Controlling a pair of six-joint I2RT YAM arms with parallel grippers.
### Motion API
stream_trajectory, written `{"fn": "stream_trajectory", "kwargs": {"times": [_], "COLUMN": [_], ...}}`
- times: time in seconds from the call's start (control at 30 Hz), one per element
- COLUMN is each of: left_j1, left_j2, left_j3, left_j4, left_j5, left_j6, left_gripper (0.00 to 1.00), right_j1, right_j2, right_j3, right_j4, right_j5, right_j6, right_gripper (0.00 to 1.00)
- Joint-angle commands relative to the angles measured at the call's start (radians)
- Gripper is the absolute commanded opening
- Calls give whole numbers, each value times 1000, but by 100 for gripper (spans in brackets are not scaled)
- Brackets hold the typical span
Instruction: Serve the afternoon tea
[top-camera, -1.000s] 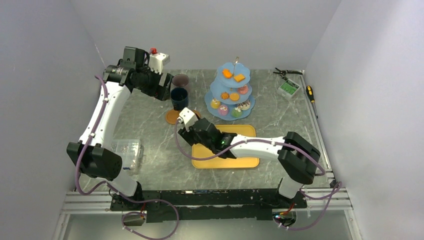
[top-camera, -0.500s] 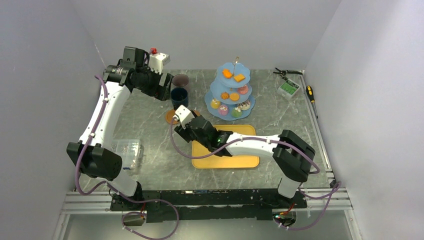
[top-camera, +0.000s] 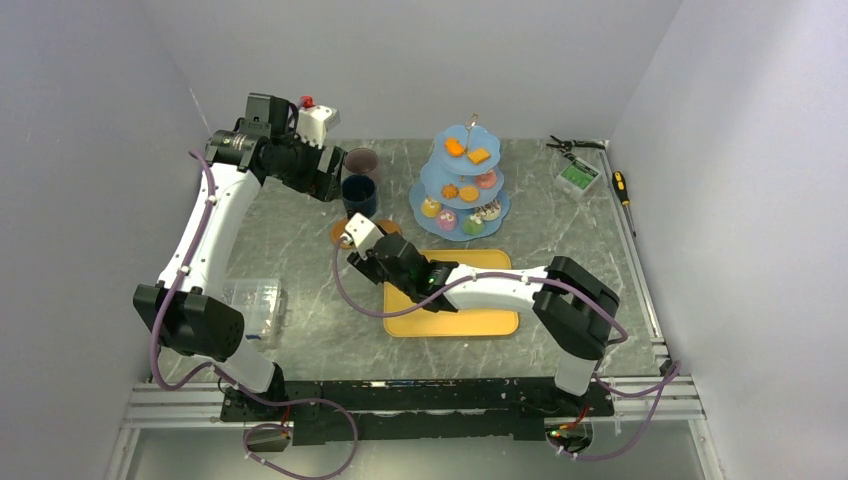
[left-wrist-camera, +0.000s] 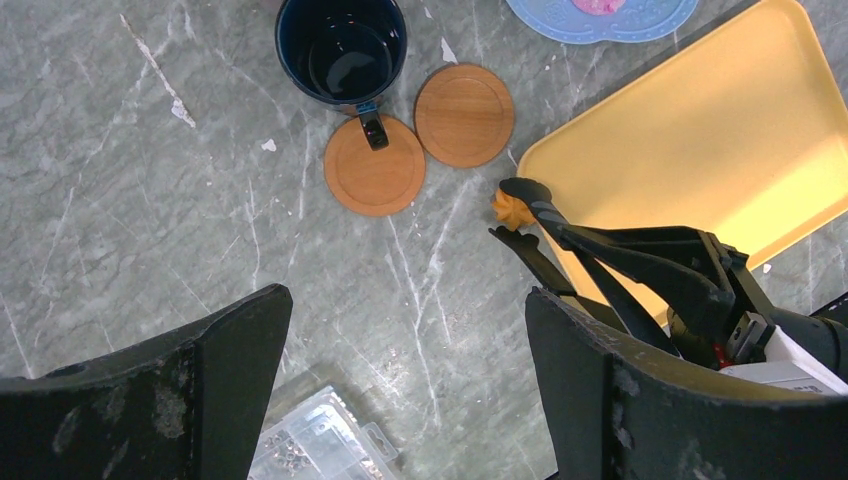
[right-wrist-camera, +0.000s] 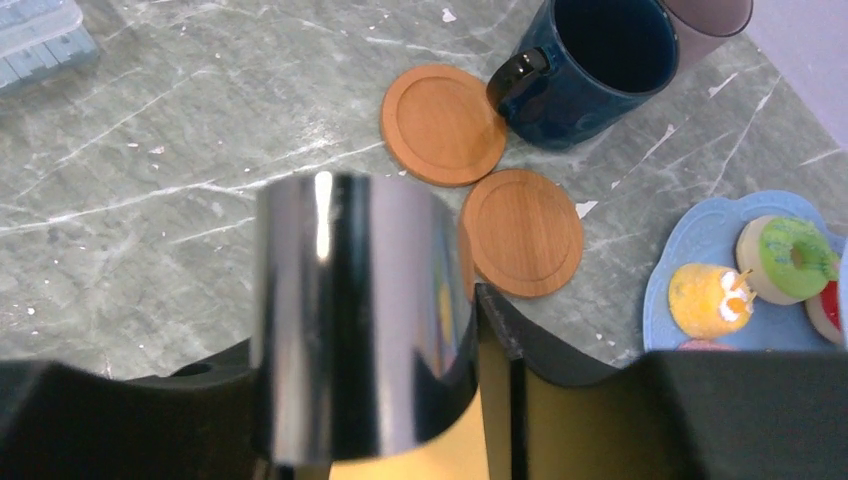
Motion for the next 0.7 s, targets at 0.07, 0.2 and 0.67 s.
{"fn": "stream_trajectory", "kwargs": {"times": [0.07, 0.2, 0.67], "left_j1": [8, 10, 11], "left_j2": [-36, -34, -29], "left_j3": [3, 10, 26], "left_j4": [14, 11, 1], "left_j5": [27, 26, 32], "left_j6": [3, 1, -1], "left_gripper": [93, 93, 93], "right_j1": [2, 1, -47], "right_j2": [-8, -20, -182], "right_j3": [35, 28, -28], "right_j4": [47, 59, 122], "right_j5": [13, 19, 26], "right_j6": [-18, -33, -10], "right_gripper": [39, 35, 29]}}
